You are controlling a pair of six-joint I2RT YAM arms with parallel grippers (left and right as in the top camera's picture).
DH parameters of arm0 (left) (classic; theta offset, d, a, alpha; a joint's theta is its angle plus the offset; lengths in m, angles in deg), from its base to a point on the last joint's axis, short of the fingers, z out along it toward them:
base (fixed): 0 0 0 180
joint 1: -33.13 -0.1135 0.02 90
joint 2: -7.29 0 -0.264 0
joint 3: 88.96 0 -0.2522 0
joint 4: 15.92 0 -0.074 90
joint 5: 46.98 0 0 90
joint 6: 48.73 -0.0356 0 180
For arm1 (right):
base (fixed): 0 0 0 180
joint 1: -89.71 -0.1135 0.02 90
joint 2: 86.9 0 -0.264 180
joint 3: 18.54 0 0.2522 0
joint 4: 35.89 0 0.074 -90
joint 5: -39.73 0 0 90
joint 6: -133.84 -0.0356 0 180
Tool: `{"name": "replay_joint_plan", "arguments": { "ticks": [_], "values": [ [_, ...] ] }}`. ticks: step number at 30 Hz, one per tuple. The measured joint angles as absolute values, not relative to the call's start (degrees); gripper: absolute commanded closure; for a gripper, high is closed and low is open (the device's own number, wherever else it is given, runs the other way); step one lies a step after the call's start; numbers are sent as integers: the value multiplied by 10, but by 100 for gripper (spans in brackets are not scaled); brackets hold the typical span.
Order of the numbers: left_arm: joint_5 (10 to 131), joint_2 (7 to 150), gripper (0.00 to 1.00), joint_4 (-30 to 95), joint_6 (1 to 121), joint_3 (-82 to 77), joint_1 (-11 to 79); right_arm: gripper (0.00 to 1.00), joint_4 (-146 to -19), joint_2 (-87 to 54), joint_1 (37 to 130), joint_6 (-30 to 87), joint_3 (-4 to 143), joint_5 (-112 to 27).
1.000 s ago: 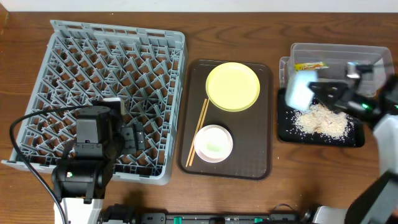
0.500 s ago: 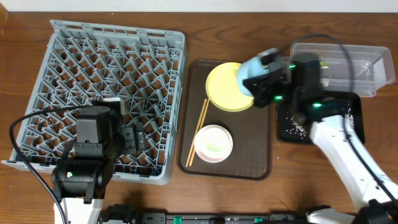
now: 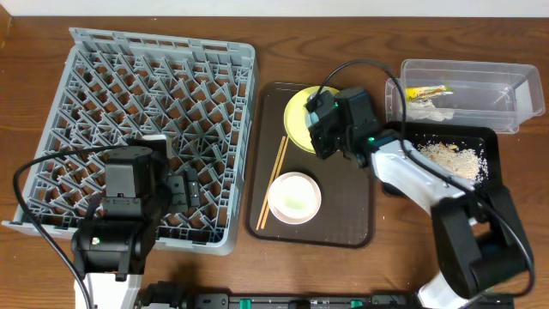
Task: Sort waste into correct bins and load items into the dishwasher
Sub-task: 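Place the empty blue bowl onto the yellow plate with the right gripper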
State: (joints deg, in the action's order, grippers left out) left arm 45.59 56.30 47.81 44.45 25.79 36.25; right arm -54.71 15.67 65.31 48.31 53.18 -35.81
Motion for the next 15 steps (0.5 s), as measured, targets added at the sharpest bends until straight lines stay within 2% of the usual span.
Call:
{"name": "replay_joint_plan", "arguments": {
  "ticks": [3, 5, 6, 8, 13, 15],
  "values": [
    [456, 563, 10, 480, 445, 258, 362, 90, -545, 160, 653, 481, 532, -359],
    [456, 563, 10, 480, 445, 258, 362, 73, -553, 160, 653, 473, 532, -359],
    [456, 563, 9, 480, 445, 258, 362, 68, -560, 160, 653, 469, 532, -358],
    [456, 563, 10, 480, 445, 258, 362, 65, -572, 158, 653, 467, 532, -347],
    [456, 563, 9, 481, 445, 258, 362, 68, -611, 111, 653, 464, 532, -322],
    [456, 563, 10, 482, 445, 258, 362, 63, -637, 70, 653, 463, 531, -316]
  ]
}}
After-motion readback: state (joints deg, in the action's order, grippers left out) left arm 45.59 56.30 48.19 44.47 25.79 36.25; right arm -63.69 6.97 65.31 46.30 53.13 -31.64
